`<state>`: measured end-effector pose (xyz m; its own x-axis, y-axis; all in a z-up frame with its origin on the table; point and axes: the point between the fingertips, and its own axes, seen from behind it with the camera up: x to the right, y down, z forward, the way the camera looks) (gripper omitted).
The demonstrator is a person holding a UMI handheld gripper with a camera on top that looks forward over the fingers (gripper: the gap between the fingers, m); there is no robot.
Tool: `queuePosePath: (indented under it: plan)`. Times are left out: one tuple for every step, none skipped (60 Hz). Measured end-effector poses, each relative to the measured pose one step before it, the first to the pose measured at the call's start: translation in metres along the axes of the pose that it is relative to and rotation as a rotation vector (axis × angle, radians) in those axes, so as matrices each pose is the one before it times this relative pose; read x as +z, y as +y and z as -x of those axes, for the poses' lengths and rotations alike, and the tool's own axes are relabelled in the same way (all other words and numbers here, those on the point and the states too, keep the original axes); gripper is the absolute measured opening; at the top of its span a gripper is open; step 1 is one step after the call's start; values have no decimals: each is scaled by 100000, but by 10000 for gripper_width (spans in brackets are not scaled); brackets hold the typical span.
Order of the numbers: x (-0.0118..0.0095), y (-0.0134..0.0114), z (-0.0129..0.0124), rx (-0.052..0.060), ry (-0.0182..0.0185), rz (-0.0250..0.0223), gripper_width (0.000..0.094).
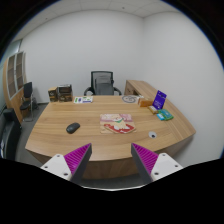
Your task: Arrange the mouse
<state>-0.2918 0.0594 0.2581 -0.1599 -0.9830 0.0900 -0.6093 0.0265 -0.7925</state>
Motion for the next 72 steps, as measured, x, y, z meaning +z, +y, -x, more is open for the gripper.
queuePosePath:
  plan:
    - [-6, 18, 7, -130, -94, 3, 864]
    - [-34, 25, -17, -85, -69, 16, 864]
    - [-61, 37, -38, -74, -102, 31, 864]
    - [-66, 33, -39, -24, -128, 65, 864]
    - [-69, 37, -60, 3, -114, 124, 865]
    - [-90, 43, -65, -41, -120, 130, 865]
    - [354, 71, 274, 39, 307, 43, 865]
    - [-68, 25, 8, -59, -78, 82, 864]
    - [-28, 25, 13, -182, -42, 22, 864]
    - [0, 2, 63, -270, -58, -31, 865]
    - [5, -10, 19, -318, -42, -143, 865]
    - [25, 5, 52, -300, -61, -155, 863]
    - [29, 30, 37, -294, -16, -146, 864]
    - [71, 27, 39, -258, -45, -64, 864]
    - [104, 39, 75, -193, -112, 44, 864]
    - [110, 26, 126, -140, -221, 115, 865]
    - [118, 47, 128, -96, -281, 154, 866]
    - [121, 47, 160, -32, -284, 141, 865]
    - [103, 11, 163, -23, -317, 84, 864]
    - [110, -21, 159, 11, -305, 0, 867]
    - [100, -26, 168, 20, -247, -64, 865]
    - [99, -12, 144, -5, -139, -69, 865]
    - [127, -27, 138, -142, -113, -74, 865]
    - [118, -1, 163, -171, -197, -18, 866]
    - [107, -14, 184, -161, -233, 16, 864]
    - [108, -26, 241, -109, -306, 5, 865]
    - [114, 2, 275, -42, -365, 32, 866]
    - [131, 12, 266, -70, -368, 34, 865]
    - [105, -5, 300, -48, -369, 18, 867]
    - [122, -6, 287, -22, -349, 23, 865]
    - [102, 0, 313, -50, -384, 41, 865]
    - [92, 11, 370, -61, -397, 78, 864]
    - [103, -7, 386, -55, -429, 89, 865]
    - [139, 0, 358, -72, -411, 105, 866]
    - [138, 18, 389, -75, -377, 111, 866]
    - [104, 16, 456, -63, -385, 104, 865]
    - [120, -36, 412, -47, -444, 89, 866]
    - [114, 7, 450, -64, -450, 42, 867]
    - [123, 6, 446, -120, -462, 39, 866]
    - [115, -3, 438, -147, -443, 75, 865]
    - [147, 18, 444, -148, -433, -8, 865]
    - [136, -28, 430, -140, -436, -40, 866]
    - [132, -27, 441, -107, -401, -74, 867]
    - [131, -63, 424, -122, -374, -130, 865]
    - [142, -14, 393, -118, -367, -132, 866]
    - [121, -20, 429, -86, -359, -104, 865]
    - [133, -42, 452, -45, -388, 15, 866]
    - [132, -9, 415, -20, -412, 30, 864]
    - [176, -32, 434, -7, -383, 68, 864]
    - [132, -41, 432, 45, -379, 46, 866]
    - [132, -19, 435, 112, -349, -60, 865]
    - [174, -26, 402, 123, -280, -103, 865]
    - [140, 0, 373, 115, -239, -13, 866]
    - [147, 5, 346, 59, -266, 53, 866]
    - [424, -173, 608, 69, 66, 132, 865]
    - [-92, 187, 99, 67, -490, -165, 865]
    - [391, -169, 572, 148, 149, 46, 865]
    - [98, 46, 332, 156, -104, -96, 867]
    - [204, 24, 269, 107, -129, -96, 867]
    - [156, 10, 316, 32, -132, -7, 867]
    - [161, 6, 295, 3, -155, 21, 868]
    - [198, 33, 281, -23, -153, 66, 867]
    - [199, 69, 283, -29, -136, 140, 867]
    - [200, 53, 290, -14, -126, 96, 866]
    - [230, 156, 144, -70, -257, -1, 867]
    - [229, 49, 293, -9, -57, 113, 866]
    - [230, 65, 254, 37, -26, 134, 867]
    - [212, 106, 251, 5, -11, 237, 866]
    - [236, 71, 292, -60, -121, 243, 868]
    - [234, 58, 307, -36, -175, 190, 866]
    - [242, 37, 285, -22, -158, 126, 867]
    - [261, 47, 272, -36, -70, 88, 867]
